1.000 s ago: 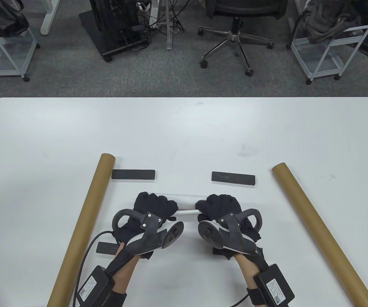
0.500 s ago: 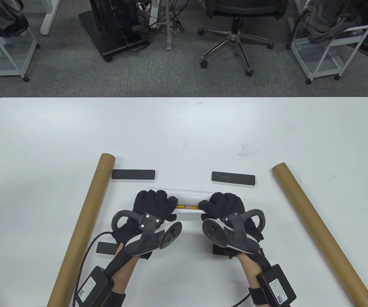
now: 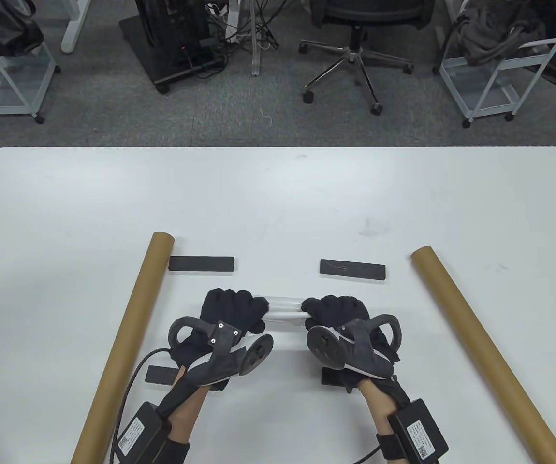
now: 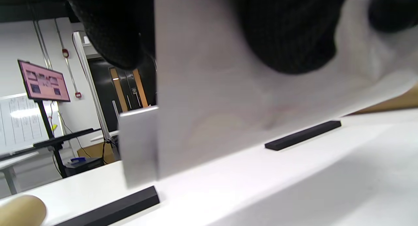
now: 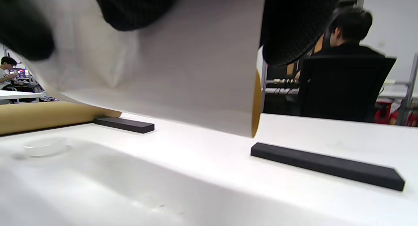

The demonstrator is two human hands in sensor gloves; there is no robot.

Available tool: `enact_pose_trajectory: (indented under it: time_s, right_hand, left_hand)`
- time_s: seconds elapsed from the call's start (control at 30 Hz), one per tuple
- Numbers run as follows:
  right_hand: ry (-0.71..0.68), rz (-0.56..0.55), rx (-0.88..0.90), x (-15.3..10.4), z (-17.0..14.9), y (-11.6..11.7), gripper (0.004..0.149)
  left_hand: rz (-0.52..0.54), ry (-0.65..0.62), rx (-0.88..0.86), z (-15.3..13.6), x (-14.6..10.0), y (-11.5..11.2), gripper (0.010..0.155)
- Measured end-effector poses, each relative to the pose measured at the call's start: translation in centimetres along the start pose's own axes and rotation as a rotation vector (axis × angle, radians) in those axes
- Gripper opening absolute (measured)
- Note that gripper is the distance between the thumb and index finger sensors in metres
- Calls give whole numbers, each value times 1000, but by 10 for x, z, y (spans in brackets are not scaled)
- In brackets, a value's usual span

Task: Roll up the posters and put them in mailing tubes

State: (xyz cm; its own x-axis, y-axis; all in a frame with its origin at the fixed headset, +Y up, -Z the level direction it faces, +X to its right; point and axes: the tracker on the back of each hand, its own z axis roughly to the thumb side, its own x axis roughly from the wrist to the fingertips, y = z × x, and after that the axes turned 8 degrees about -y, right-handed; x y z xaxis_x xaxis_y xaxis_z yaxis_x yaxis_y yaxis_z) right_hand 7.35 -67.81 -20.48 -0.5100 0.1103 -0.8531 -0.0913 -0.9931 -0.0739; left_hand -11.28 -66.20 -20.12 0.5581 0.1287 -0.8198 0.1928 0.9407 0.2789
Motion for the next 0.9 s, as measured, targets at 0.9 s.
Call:
enact_pose_trajectory:
  time_s: [0.9]
  right_hand:
    - [34,-146,-75,-6,-7,-2,59]
  left_hand:
    - [44,21,-67,-2,-3,0,55]
